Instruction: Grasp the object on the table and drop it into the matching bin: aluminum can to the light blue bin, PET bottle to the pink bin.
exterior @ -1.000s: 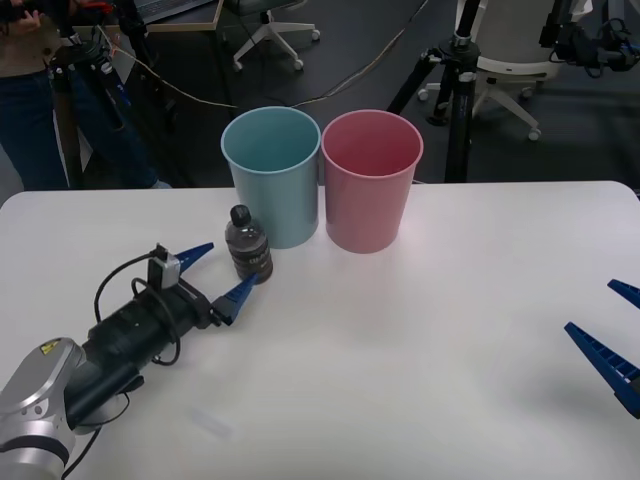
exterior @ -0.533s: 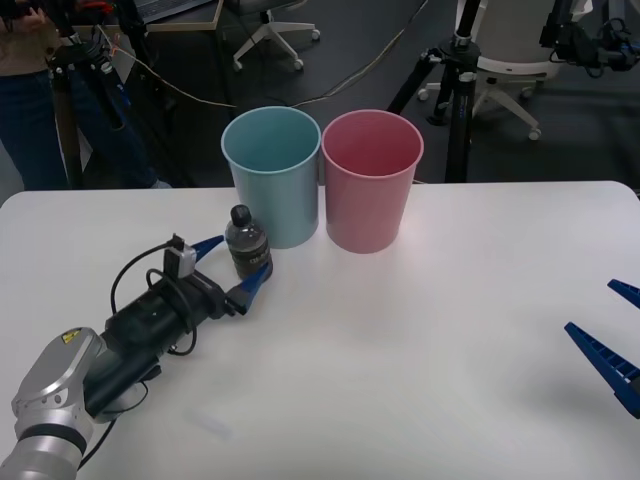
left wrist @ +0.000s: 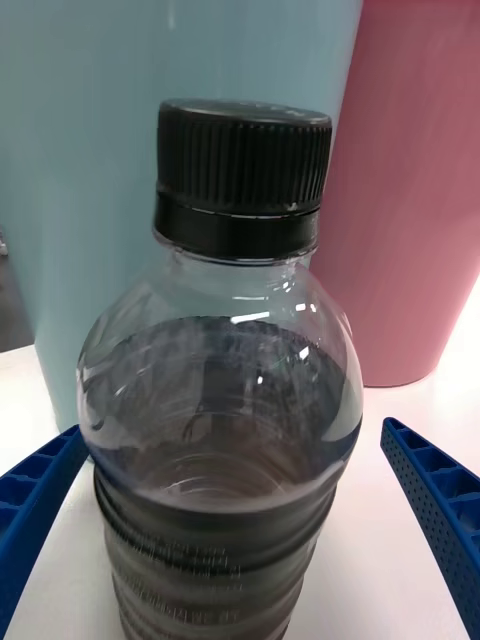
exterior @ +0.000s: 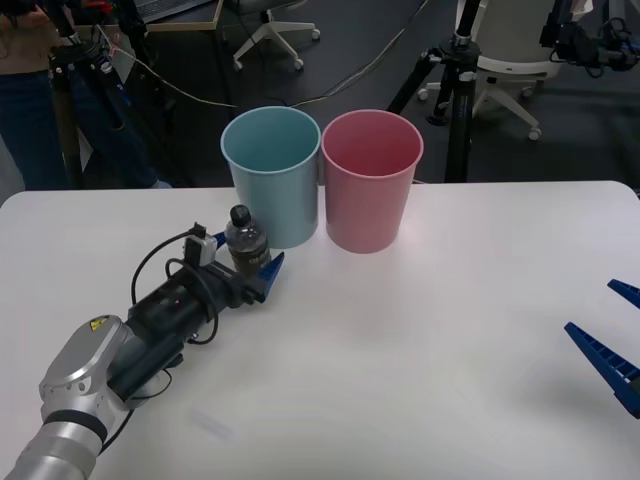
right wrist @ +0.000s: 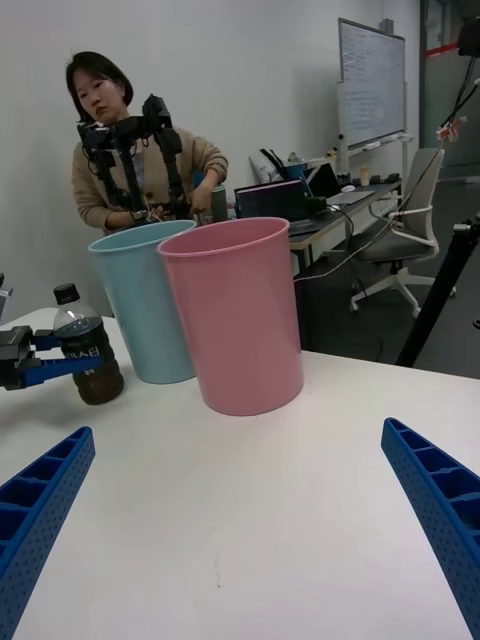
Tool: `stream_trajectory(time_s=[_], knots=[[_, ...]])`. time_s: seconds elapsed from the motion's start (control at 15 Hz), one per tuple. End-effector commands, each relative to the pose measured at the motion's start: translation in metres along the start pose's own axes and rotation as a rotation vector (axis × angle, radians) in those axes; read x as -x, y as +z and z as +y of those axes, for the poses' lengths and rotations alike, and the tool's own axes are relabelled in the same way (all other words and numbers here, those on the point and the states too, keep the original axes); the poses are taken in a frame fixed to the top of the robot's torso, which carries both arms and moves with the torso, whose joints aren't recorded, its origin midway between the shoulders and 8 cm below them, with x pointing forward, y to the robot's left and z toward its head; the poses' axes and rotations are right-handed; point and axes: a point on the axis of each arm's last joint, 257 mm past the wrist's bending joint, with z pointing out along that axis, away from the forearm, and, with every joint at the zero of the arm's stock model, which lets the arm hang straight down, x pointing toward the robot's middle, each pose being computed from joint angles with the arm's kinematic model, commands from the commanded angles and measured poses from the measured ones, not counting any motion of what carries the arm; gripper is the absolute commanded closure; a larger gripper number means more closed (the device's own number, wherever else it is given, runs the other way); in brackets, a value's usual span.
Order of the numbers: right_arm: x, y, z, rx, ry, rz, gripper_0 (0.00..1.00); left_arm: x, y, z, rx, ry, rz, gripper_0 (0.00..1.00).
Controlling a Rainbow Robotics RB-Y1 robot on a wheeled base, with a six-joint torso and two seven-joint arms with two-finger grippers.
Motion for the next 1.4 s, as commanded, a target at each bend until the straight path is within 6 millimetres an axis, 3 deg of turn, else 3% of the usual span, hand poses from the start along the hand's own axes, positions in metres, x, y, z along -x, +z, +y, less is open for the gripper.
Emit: stream_trajectory(time_s=[0.07,0.87,0.93,1.0,1.07,1.4], knots=[[0.0000,0.0000,0.0000,0.000,0.000,0.000,0.00,0.0027,0.0062,-0.0033,-0.002,0.000,0.002,0.00],[0.0000,0.0000,0.0000,0.000,0.000,0.000,0.00,0.0035,0.0080,-0.0035,-0.001,0.002,0.004,0.00],[0.0000,0.0000,0.0000,0.000,0.000,0.000,0.00,0.0040,0.0080,-0.0042,-0.004,0.000,0.002,0.28],[0.0000,0.0000,0.0000,0.000,0.000,0.000,0.00,0.0040,0.0080,-0.0042,-0.004,0.000,0.002,0.77],[0.0000,0.0000,0.0000,0.000,0.000,0.000,0.00,0.0041,0.0080,-0.0046,-0.005,-0.001,0.002,1.00],[0.0000,0.0000,0.0000,0.000,0.000,0.000,0.00,0.0051,0.0067,-0.0056,-0.018,0.003,-0.001,1.00]])
